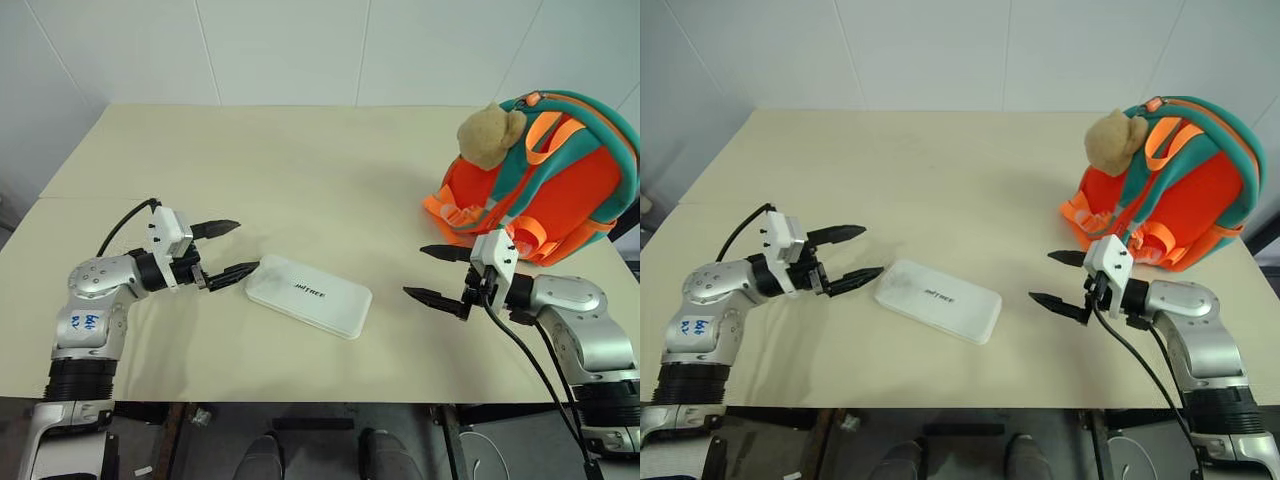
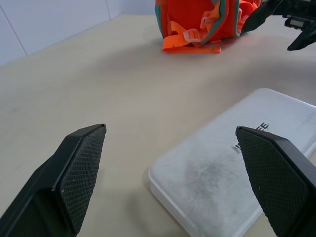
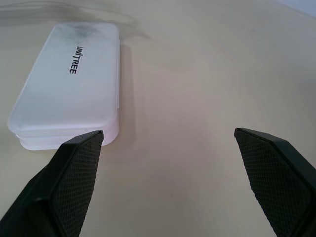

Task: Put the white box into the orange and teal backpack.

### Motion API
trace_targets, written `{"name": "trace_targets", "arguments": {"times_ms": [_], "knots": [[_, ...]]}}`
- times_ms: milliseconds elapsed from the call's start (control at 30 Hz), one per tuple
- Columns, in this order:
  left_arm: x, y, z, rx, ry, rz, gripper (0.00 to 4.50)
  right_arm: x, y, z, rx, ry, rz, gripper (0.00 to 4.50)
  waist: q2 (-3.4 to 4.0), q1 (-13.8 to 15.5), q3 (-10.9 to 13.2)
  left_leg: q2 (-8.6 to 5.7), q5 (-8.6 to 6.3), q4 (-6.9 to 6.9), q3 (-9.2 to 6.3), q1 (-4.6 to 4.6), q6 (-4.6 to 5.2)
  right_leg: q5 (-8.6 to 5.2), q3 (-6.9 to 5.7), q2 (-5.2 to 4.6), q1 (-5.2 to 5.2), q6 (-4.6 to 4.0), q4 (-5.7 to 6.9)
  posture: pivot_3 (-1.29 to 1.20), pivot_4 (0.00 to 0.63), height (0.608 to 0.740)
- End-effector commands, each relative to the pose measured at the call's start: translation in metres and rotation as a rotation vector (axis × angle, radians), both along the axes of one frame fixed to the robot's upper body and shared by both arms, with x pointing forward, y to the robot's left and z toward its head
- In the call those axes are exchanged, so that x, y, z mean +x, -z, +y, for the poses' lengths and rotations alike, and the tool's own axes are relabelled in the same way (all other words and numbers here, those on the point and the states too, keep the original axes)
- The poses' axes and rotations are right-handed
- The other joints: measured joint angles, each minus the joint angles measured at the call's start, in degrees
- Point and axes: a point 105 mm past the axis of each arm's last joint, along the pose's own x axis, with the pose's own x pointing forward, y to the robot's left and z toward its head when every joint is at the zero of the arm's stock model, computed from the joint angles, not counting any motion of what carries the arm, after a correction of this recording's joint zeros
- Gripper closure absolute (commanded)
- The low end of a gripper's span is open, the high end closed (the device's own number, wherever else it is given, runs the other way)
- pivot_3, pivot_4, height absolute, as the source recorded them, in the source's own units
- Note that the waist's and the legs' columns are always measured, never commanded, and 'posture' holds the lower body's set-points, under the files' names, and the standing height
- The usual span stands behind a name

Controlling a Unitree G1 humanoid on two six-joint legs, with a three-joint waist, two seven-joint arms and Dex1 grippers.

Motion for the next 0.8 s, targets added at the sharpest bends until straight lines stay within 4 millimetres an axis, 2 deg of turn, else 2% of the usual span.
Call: {"name": "trace_targets", "arguments": {"times_ms": [33,300,333,367,467,600,700,800], "knots": [[0.002,-0.016,-0.005,0.007,0.01,-0.075,0.0,0.003,-0.019,0.0,-0.005,0.007,-0.057,0.01,0.0,-0.05,0.0,0.0,0.0,0.01,0.0,0.0,0.0,0.0,-0.01,0.0,0.0,0.0,0.01,0.0,0.15,0.74],[-0.003,-0.009,-0.001,0.007,-0.02,-0.072,0.0,0.009,-0.013,0.007,-0.005,-0.029,-0.034,0.01,0.0,0.0,0.0,0.0,0.01,0.05,0.01,-0.01,0.0,0.01,0.02,0.0,0.0,0.02,0.0,0.0,0.15,0.74],[-0.003,-0.009,0.002,0.009,-0.03,-0.071,0.0,0.009,-0.012,0.009,-0.005,-0.035,-0.031,0.01,0.0,0.01,0.0,0.0,0.01,0.05,0.01,-0.01,0.0,0.01,0.02,0.0,0.0,0.02,0.0,0.0,0.15,0.74],[-0.002,-0.01,0.01,0.019,-0.061,-0.075,0.19,0.011,-0.007,0.008,-0.012,-0.034,-0.02,0.19,0.0,0.01,0.0,0.0,0.01,0.04,0.01,-0.01,0.0,0.01,0.02,0.0,0.0,0.03,0.0,0.0,0.15,0.74],[0.002,-0.012,0.035,0.068,-0.144,-0.096,0.84,0.017,0.013,0.001,-0.046,0.005,0.0,0.88,-0.01,-0.1,0.0,0.0,0.01,0.05,0.01,0.0,0.0,0.01,0.02,0.0,0.0,0.03,0.01,0.0,0.15,0.74],[0.004,-0.005,0.055,0.14,-0.201,-0.104,2.16,0.014,0.03,0.001,-0.041,0.038,0.02,2.3,0.01,-0.06,0.0,0.0,0.01,0.01,0.0,0.03,0.0,0.0,0.01,0.02,-0.01,0.0,0.04,0.0,0.15,0.74],[0.009,0.006,0.06,0.176,-0.221,-0.09,3.25,0.006,0.04,0.004,-0.023,0.054,0.052,3.47,0.01,0.06,0.0,0.0,0.01,0.01,0.02,0.01,-0.01,0.0,0.03,0.01,-0.01,0.01,0.03,0.0,0.15,0.74],[0.012,0.026,0.051,0.189,-0.164,-0.004,4.18,-0.013,0.056,0.015,-0.029,0.0,0.122,4.49,0.01,0.38,0.0,0.0,0.01,0.01,0.0,0.01,-0.01,0.0,0.0,0.01,-0.01,0.01,0.05,0.0,0.15,0.74]]}}
